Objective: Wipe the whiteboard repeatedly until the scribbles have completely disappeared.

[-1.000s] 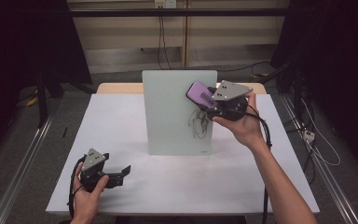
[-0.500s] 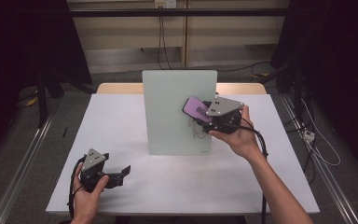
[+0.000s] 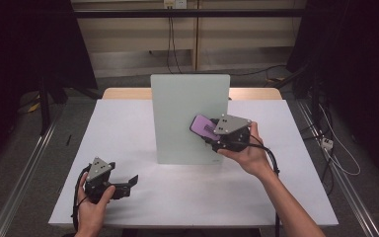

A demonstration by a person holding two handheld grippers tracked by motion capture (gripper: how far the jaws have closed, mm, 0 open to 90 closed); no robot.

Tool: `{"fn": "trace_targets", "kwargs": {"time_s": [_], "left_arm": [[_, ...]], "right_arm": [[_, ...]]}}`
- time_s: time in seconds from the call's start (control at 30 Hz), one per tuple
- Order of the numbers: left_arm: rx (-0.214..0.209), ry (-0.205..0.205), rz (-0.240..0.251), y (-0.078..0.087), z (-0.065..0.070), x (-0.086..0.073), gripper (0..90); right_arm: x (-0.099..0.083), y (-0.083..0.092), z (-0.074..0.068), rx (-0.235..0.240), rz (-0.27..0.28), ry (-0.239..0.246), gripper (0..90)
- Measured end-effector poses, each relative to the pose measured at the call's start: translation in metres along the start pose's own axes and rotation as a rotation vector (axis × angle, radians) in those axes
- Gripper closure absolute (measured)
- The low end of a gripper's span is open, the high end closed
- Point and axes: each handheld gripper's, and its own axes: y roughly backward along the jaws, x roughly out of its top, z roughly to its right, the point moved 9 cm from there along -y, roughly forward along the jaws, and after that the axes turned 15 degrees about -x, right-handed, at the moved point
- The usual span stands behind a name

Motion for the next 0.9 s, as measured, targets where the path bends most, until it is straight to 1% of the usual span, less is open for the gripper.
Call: {"fn": "trace_targets", "kwargs": {"time_s": [0.07,0.27,0.47,0.63,0.9], "left_arm": [[0.000,0.002,0.003,0.000,0.000,0.000,5.0],[-0.002,0.002,0.006,0.000,0.000,0.000,5.0],[0.001,0.001,0.003,0.001,-0.001,0.000,5.0],[0.000,0.000,0.004,0.001,-0.001,0.000,5.0],[-0.003,0.002,0.001,0.000,0.000,0.000,5.0]], "right_arm": [[-0.002,-0.001,-0.003,0.007,-0.005,0.000,41.9],[-0.007,-0.002,-0.012,0.023,-0.022,0.023,41.8],[-0.006,-0.002,-0.010,0.033,-0.031,0.027,41.8],[-0.001,0.001,0.001,0.007,-0.023,0.016,41.8],[0.011,0.010,0.029,-0.063,-0.001,-0.005,41.8]]}}
